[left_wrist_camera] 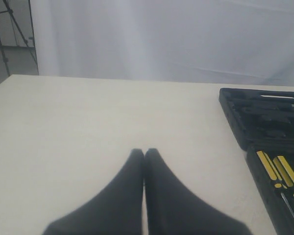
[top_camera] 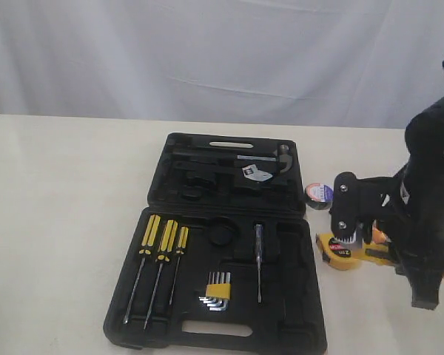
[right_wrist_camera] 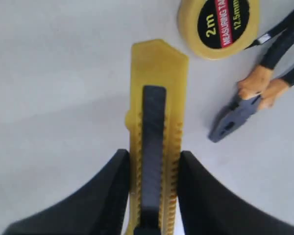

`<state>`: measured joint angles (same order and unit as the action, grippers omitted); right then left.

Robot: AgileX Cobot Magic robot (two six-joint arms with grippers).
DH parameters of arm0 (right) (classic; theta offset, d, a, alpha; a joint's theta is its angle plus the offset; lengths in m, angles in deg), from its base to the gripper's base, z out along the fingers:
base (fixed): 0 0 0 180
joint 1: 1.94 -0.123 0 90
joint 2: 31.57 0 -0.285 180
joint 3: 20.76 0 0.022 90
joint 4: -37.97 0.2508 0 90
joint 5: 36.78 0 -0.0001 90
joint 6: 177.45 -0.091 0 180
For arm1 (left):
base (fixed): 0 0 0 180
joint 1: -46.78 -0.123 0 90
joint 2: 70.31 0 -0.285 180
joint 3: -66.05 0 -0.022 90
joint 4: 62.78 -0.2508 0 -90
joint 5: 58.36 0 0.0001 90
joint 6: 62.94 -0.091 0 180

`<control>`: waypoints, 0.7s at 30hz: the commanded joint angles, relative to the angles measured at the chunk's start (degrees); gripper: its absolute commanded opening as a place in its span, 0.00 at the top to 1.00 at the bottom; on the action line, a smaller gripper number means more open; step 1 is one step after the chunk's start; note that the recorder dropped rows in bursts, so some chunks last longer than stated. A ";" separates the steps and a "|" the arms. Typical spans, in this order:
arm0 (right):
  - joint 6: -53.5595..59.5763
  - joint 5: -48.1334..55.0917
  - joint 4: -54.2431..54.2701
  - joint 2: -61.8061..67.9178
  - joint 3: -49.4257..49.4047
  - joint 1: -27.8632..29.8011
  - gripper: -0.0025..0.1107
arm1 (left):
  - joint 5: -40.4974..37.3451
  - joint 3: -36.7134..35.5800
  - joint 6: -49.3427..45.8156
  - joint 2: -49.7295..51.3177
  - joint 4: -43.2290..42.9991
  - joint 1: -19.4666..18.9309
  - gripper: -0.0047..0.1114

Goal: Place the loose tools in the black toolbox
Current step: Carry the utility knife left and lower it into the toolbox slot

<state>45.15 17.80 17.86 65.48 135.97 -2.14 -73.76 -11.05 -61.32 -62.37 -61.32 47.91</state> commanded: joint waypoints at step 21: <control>21.00 -19.29 -26.55 4.85 0.02 -22.15 0.98 | 0.06 -0.12 0.08 -0.16 0.00 0.12 0.96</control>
<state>64.30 -0.94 -7.05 68.92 135.97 -24.26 -73.76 -11.05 -61.32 -62.37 -61.32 47.91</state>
